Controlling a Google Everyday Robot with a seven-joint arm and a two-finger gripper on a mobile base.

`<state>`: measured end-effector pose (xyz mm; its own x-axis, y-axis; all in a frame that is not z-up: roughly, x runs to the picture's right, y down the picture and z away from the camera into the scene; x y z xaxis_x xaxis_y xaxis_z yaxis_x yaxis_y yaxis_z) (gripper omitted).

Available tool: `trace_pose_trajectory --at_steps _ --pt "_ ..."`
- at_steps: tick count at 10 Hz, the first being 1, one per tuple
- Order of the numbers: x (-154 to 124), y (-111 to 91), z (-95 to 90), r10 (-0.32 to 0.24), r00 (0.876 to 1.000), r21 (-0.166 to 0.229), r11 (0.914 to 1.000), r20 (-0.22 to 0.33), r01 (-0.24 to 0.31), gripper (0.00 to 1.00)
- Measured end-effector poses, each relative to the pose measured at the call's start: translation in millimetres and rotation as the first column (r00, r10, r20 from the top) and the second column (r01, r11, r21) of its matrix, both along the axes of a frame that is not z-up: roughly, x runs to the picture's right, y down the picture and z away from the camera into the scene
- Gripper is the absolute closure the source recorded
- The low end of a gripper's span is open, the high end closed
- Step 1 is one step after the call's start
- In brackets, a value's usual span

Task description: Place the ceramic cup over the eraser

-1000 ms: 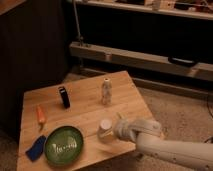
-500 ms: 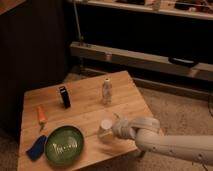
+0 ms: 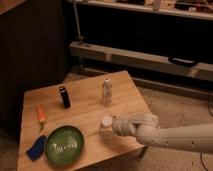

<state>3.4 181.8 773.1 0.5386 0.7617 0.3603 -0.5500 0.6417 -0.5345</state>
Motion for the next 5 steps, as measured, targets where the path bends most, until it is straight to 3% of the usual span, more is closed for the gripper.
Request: trace_pose_trajectory --at_steps 2,4,5 --pt "2.5 -8.5 -1.7 0.02 1.0 -0.002 0.9998 -0.023 -0.02 1.0" --pt "-2.0 -30.3 -13.7 0.02 0.998 0.024 0.9995 -0.061 -0.019 1.0" --pt "-11.7 -56.8 -29.0 0.016 0.996 0.055 0.9984 -0.084 -0.011 1.0"
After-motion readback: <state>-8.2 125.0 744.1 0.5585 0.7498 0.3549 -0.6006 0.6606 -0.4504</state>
